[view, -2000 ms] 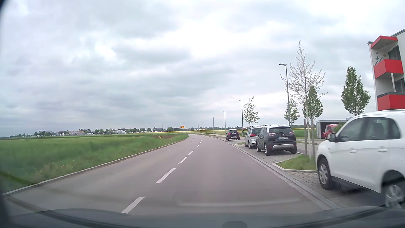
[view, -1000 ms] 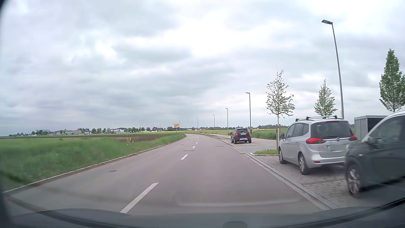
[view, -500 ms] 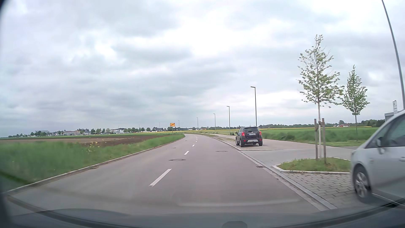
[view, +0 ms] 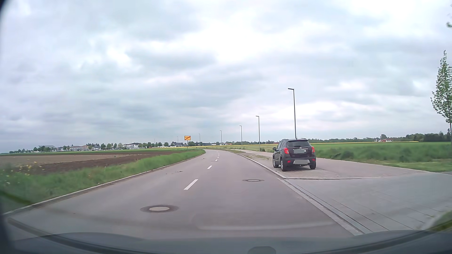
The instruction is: Follow the waypoints while adhering to traffic rules and regulations
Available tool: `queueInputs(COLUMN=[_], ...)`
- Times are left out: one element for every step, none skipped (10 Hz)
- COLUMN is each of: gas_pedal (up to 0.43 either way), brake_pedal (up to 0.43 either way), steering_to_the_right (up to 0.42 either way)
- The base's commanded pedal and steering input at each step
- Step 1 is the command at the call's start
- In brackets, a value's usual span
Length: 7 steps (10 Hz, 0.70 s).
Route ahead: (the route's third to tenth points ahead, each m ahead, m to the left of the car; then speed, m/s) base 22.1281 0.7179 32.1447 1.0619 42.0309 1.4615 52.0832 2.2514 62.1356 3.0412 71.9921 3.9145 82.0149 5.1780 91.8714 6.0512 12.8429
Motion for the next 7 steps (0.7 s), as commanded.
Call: queueInputs(gas_pedal=[0.197,0.197,0.197,0.209,0.209,0.22,0.228], brake_pedal=[0.0,0.0,0.0,0.0,0.0,0.0,0.0], steering_to_the_right=[-0.01,-0.009,-0.009,-0.009,-0.009,-0.009,-0.009])
